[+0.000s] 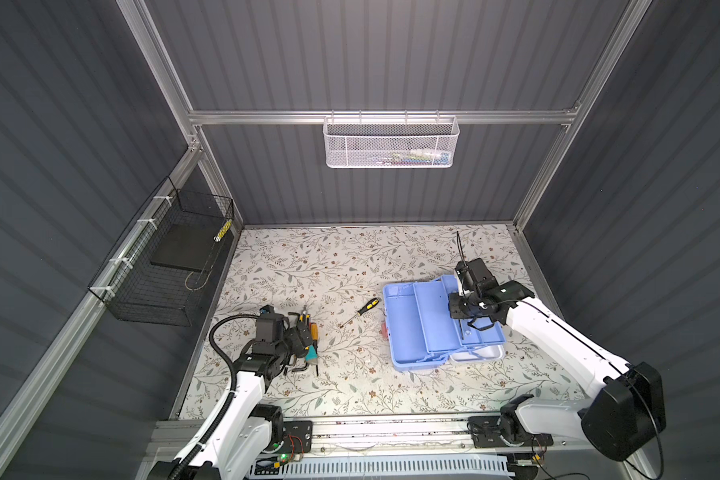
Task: Pack the tool kit
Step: 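Lower the clear-handled screwdriver into the blue tray and release it, then reach the right gripper to the black-and-yellow screwdriver on the table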
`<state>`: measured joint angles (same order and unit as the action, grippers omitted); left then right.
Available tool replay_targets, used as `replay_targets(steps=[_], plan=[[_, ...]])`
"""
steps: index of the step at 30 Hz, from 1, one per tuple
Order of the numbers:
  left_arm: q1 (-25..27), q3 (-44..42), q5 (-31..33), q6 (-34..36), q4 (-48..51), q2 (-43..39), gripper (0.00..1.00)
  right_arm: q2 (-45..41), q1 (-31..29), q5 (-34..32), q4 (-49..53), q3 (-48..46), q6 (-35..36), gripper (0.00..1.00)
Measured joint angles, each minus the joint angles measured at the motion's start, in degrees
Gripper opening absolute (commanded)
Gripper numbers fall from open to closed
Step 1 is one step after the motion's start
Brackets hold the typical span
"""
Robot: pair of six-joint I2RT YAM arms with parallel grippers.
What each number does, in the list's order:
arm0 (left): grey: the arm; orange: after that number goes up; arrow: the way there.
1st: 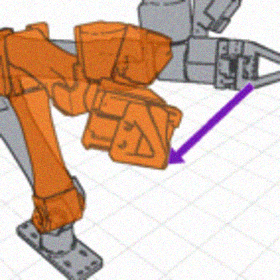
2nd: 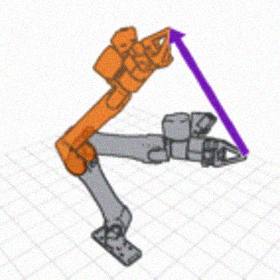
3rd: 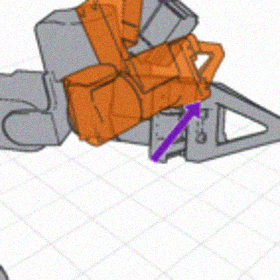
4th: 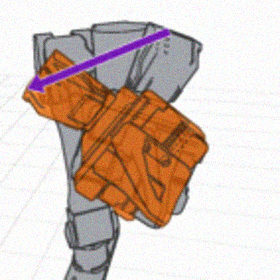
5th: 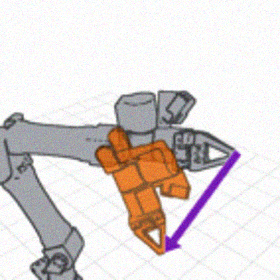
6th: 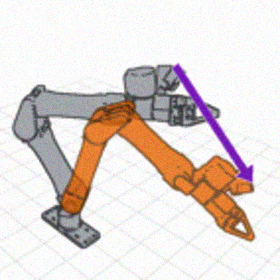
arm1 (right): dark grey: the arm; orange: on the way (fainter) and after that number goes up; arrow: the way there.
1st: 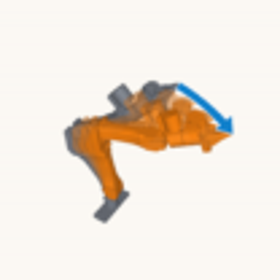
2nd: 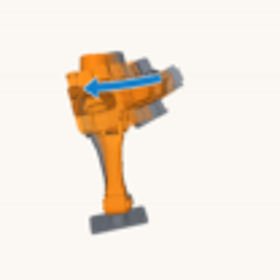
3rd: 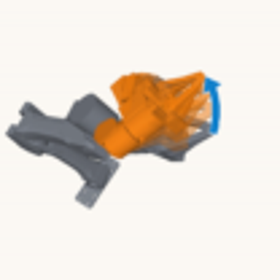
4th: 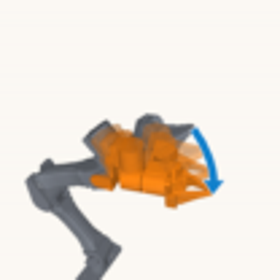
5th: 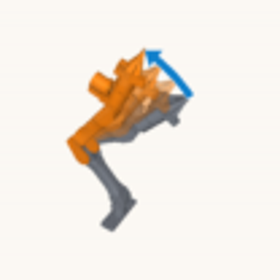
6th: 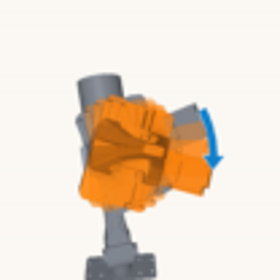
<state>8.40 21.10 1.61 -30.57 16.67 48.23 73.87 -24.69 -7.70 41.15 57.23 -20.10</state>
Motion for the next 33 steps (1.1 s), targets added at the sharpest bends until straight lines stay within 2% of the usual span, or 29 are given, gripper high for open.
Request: replay_targets(steps=[2,9,16,20,23,30,33], plan=[[0.0,0.0,0.0,0.0,0.0,-0.2,0.99,0.0,0.0,0.0,-0.2,-1.0,-0.1,0.24],[0.0,-0.2,0.0,0.0,0.0,-1.1,1.00,-0.1,0.2,-0.4,0.1,-0.5,1.2,0.46],[0.0,-0.2,0.0,0.0,0.0,0.0,0.99,-0.2,-0.5,0.4,2.7,10.4,6.3,0.54],[0.0,-0.2,0.0,0.0,0.0,-0.1,0.99,2.6,-3.6,1.6,2.4,17.1,11.7,0.56],[0.0,-0.2,0.0,0.0,0.0,-0.5,0.99,7.7,-7.7,2.3,1.7,21.1,16.9,0.62],[0.0,-0.2,0.0,0.0,0.0,-0.7,0.99,22.4,-16.5,6.6,0.7,27.8,31.1,0.66],[0.0,-0.2,0.0,0.0,0.0,-0.8,0.99,29.6,-19.0,8.1,3.9,35.3,35.2,0.66]])
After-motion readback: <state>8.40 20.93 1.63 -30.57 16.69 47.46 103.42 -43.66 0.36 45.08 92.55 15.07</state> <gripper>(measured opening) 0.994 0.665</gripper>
